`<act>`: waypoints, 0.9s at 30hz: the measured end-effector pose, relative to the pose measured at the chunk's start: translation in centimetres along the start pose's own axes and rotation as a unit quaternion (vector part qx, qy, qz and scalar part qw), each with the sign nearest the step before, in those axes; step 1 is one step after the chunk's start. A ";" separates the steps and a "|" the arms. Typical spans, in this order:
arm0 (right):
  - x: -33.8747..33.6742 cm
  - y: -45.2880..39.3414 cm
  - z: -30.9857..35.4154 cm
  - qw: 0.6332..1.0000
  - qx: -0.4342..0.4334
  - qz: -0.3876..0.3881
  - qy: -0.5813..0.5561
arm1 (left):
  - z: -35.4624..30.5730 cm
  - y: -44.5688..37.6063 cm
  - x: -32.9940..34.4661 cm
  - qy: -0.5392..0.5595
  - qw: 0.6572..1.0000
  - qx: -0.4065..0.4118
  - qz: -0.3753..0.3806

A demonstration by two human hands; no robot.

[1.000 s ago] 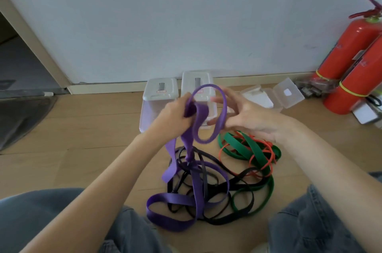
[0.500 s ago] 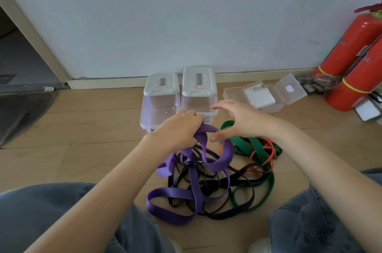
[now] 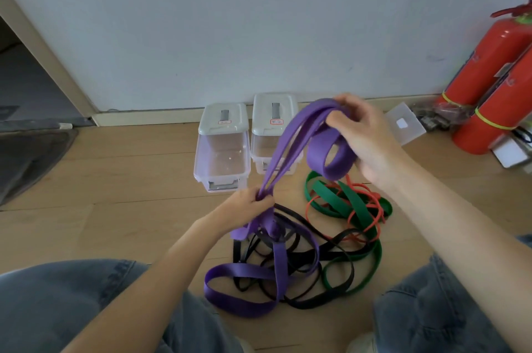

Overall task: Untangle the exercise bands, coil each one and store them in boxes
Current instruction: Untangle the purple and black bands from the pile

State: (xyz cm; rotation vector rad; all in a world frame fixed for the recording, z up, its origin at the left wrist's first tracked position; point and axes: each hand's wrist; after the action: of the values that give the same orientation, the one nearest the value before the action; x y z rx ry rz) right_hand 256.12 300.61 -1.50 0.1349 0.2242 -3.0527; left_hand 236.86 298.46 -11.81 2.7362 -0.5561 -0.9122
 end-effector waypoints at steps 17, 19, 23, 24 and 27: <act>1.3 1.6 -2.1 0.944 0.061 0.222 0.235 | -7.6 0.8 -4.2 -0.196 0.962 0.148 -0.119; 1.5 1.5 -1.7 0.943 0.060 0.214 0.247 | -7.0 0.5 -4.0 -0.229 0.955 0.148 -0.118; 1.9 1.7 -1.1 0.950 0.049 0.186 0.246 | -5.5 -0.4 -2.7 -0.086 0.981 0.146 -0.092; 1.8 1.6 -0.8 0.960 0.038 0.182 0.210 | -4.8 -0.5 -2.4 0.003 0.989 0.134 -0.068; 0.6 1.3 0.3 0.987 0.044 0.155 0.025 | -1.7 -0.2 -1.3 0.099 0.990 0.097 -0.003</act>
State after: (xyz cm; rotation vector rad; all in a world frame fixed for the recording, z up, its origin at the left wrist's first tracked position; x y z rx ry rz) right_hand 255.57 299.27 -1.47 0.2284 0.0640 -2.7503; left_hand 237.01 299.32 -9.82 2.9579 -0.6283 -0.6050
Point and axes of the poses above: each hand's wrist, its own y-axis away from the middle knuckle, its own x-axis out of the palm, z = x × y, and after that the axes turned 7 degrees about y, right-handed
